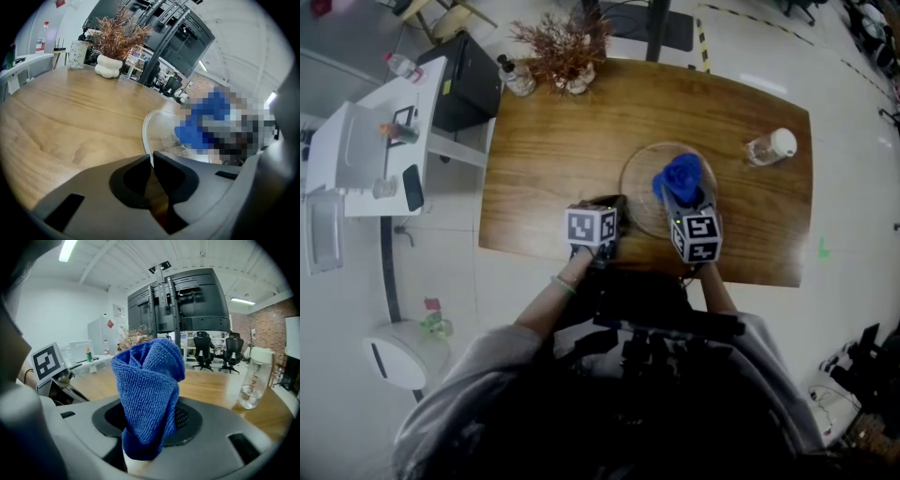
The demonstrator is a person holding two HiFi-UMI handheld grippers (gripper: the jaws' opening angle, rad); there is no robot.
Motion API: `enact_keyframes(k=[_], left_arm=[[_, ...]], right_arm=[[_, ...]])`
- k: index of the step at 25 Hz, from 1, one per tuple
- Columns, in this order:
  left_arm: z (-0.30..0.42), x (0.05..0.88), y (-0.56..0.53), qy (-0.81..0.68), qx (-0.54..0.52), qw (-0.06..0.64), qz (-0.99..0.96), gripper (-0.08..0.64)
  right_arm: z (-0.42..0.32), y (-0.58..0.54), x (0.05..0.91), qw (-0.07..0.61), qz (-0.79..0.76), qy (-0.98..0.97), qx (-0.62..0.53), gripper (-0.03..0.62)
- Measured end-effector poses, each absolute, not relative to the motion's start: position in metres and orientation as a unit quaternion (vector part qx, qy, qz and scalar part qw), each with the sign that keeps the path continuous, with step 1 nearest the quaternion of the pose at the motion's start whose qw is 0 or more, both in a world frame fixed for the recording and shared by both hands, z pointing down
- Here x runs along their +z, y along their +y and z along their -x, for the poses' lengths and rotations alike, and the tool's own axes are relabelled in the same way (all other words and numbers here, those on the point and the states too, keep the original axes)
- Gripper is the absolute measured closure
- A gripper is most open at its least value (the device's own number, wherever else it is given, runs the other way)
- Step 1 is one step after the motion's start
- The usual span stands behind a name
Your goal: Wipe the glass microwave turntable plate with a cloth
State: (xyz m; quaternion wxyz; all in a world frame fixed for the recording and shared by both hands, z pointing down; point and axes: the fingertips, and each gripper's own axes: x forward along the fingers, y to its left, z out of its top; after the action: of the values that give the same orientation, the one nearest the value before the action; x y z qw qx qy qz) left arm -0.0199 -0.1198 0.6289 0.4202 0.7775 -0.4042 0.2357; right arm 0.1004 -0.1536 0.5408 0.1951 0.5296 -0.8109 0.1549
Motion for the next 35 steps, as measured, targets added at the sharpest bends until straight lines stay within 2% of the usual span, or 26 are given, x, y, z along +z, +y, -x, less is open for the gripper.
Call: enact_keyframes(k=[5,9,17,29,35], left_arm=[[0.018,0.627,-0.119,-0.402,0.235,0.422,-0.778,0.531],[0.019,0.628,-0.119,-0.402,0.236,0.423,-0.777,0.531],[0.020,0.628,-0.118,-0.401,0.237,0.422,-0.778,0.531],[0.020,0.628,-0.119,-0.400,0.236,0.423,-0.778,0.531],[0.021,0.627,-0.119,-0.403,0.237,0.419,-0.778,0.531]], right_arm=[[-0.028,-0.147,0.546,0.197,-0.467,-0.846,0.167,0.402],[-0.020,-0.140,0.557,0.217,-0.457,-0.848,0.156,0.401],[-0.070,-0.131,0.556,0.227,-0.485,-0.831,0.151,0.400],[-0.194,-0.109,0.556,0.244,-0.573,-0.771,0.130,0.400],[-0.204,-0.105,0.556,0.231,-0.606,-0.745,0.154,0.400]])
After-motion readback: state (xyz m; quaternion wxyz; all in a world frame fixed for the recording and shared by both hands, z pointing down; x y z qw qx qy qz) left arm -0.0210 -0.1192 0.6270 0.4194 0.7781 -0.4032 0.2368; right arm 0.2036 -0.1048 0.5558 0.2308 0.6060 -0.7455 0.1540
